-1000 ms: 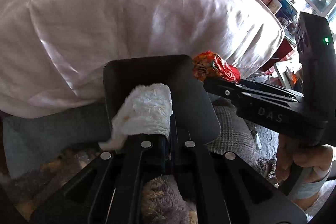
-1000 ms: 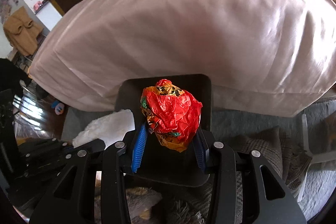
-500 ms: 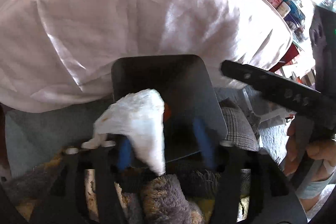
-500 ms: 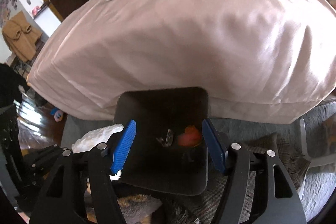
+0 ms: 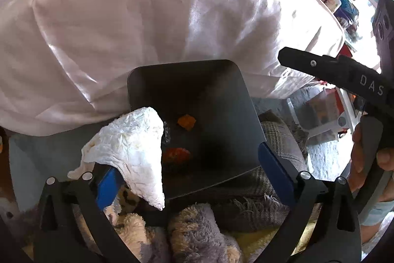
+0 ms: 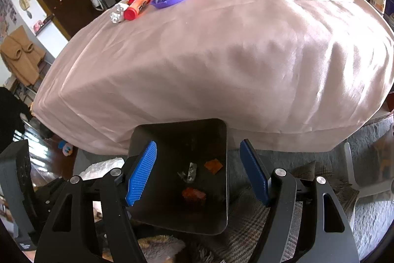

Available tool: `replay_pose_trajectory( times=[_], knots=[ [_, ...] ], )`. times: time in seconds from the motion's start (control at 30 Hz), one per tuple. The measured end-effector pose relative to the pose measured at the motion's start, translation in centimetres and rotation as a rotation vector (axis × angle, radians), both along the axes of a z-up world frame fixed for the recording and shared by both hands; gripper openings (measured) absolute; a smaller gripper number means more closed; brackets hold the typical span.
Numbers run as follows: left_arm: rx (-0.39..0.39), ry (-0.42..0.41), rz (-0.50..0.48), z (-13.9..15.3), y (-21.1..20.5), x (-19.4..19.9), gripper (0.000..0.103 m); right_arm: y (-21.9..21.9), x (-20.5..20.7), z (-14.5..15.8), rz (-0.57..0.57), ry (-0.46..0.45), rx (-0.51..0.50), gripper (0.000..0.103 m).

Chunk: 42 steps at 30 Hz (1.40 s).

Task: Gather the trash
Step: 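Open the left tool over the bin to release the white paper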

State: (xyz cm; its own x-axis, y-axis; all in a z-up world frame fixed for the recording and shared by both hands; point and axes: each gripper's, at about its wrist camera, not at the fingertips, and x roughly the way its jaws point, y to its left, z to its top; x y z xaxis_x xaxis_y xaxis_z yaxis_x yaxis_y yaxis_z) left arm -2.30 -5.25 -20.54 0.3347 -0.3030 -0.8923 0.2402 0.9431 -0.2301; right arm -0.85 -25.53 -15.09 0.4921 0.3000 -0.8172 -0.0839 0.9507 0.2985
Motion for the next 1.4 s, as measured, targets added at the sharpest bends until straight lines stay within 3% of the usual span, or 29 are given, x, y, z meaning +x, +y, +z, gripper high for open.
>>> replay_pose_trajectory(
  times=[0.3, 0.73, 1.03, 1.2, 1.4],
  knots=[
    [0.008, -0.003, -0.057, -0.1, -0.8, -0.3, 0.095, 0.2, 0.1, -0.7, 0.005, 0.01, -0.001, 0.071],
    [0.08, 0.174, -0.002, -5.1, 1.5, 0.8, 0.095, 0.8, 0.2, -1.6, 0.029, 0.016, 0.045, 0.071],
    [0.078, 0.239, 0.011, -6.0, 2.5, 0.4, 0.095, 0.0, 0.6, -1.9, 0.004, 0.02, 0.061, 0.071],
    [0.031, 0.185, 0.013, -4.6, 2.0, 0.5, 0.095, -0.1, 0.6, -1.9, 0.003, 0.02, 0.058, 0.071],
    [0.023, 0.058, -0.075, -1.6, -1.2, 0.9, 0.095, -1.4, 0.4, -1.6, -0.037, 0.014, 0.038, 0.071]
  ],
)
